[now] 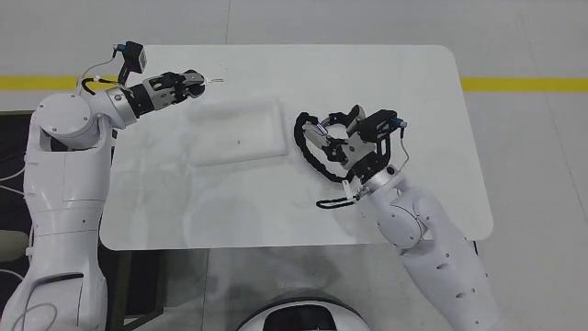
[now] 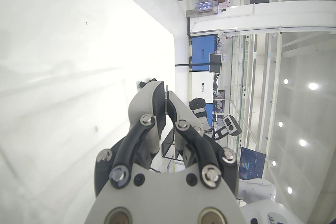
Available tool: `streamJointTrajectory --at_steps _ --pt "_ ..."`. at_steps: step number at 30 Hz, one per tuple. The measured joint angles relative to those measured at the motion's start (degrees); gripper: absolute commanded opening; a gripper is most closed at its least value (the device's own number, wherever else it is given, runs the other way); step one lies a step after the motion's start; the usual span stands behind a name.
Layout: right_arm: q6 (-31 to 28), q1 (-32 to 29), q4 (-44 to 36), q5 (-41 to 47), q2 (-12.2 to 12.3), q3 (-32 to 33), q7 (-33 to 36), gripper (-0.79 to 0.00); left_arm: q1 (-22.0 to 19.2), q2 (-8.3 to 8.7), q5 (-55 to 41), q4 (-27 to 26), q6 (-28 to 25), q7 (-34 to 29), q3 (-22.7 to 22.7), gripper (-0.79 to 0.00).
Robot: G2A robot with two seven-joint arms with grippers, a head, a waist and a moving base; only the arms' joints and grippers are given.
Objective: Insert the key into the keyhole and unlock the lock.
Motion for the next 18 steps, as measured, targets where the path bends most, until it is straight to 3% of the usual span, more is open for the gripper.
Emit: streamJointTrajectory --at_steps 8,10,14,18 --pt "-1.8 -1.0 -1.2 0.4 0.0 -1.0 1.5 0.0 0.0 0.0 0.0 0.0 0.0 0.0 0.0 -0.785" --pt "-7.5 -0.2 -1.2 3.3 -0.1 -1.7 5.1 0.0 0.0 0.0 0.0 0.0 0.0 0.0 0.0 -0.785" --pt "-24.8 11.6 5.4 0.9 -0.5 -3.4 17.2 0.0 0.0 0.0 0.0 0.0 0.0 0.0 0.0 -0.785" --pt "-32.1 19.6 13.9 -4.0 -1.4 -6.0 25.3 0.0 0.0 0.0 0.0 0.0 0.0 0.0 0.0 -0.785"
